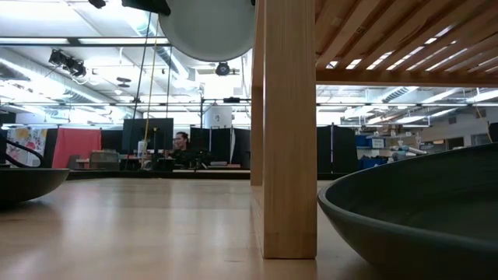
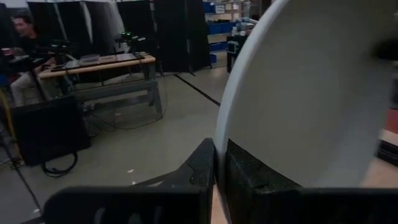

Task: Place and stack plates onto a shelf
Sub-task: Stack the off white plate on top of the dark green plate

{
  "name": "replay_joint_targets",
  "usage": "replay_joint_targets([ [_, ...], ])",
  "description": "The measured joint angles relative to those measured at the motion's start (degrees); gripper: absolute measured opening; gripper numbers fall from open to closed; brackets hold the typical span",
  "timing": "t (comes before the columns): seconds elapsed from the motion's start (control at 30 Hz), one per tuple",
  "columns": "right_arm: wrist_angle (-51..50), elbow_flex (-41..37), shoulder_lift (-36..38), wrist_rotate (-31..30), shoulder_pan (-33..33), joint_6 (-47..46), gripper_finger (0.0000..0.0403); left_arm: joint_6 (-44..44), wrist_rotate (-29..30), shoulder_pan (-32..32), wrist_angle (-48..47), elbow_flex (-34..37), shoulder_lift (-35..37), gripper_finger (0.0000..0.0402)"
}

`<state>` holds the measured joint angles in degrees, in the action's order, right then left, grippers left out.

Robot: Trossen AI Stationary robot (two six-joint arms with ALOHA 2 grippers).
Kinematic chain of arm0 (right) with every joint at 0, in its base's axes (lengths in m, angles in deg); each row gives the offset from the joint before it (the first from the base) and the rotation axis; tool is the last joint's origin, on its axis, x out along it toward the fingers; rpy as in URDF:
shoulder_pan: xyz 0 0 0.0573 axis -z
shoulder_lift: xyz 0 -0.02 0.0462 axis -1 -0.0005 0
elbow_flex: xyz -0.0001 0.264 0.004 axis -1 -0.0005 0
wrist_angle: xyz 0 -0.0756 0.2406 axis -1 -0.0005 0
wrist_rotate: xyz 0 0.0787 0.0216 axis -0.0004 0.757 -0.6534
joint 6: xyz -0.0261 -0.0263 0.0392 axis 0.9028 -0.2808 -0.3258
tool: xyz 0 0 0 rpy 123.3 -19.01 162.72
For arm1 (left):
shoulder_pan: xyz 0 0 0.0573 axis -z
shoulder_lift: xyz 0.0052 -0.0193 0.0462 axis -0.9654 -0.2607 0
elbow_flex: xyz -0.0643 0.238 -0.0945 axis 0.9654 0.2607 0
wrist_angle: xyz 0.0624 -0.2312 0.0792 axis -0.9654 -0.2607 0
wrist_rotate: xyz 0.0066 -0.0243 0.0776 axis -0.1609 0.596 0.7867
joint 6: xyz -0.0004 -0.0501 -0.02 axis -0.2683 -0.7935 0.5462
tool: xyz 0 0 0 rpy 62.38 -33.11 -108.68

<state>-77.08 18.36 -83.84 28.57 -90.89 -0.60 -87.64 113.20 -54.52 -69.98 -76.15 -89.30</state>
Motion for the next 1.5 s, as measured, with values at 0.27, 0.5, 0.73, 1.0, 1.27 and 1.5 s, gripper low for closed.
replay_joint_targets([
  [0.27, -0.1, 0.0, -0.1, -0.7, 0.1, 0.1, 0.002, -0.4, -2.5, 0.0, 0.7, 0.0, 0.0, 0.0039],
  [0.5, -0.1, 0.0, -0.1, -3.5, 0.0, 0.2, 0.0017, -0.4, -4.3, 0.0, 2.6, 0.0, 0.0, 0.0041],
  [0.73, -0.2, 0.0, -0.1, -5.7, 1.1, 0.4, 0.0016, -0.3, -6.8, -0.4, 2.5, 0.0, 0.0, 0.0075],
  [1.0, -0.1, 0.0, 0.2, -14.6, 3.6, 1.7, 0.0015, -0.2, -13.6, -2.6, 2.0, 0.0, 0.1, 0.0148],
  [1.27, -3.7, 0.0, 3.9, -14.1, 6.0, 2.6, 0.0015, -0.3, -20.2, -3.2, 2.1, 0.0, 0.1, 0.0165],
  [1.5, -19.0, 0.0, 13.3, -4.1, 7.8, -11.0, 0.0015, -0.3, -22.7, -3.2, 2.1, 0.0, 0.1, 0.0165],
])
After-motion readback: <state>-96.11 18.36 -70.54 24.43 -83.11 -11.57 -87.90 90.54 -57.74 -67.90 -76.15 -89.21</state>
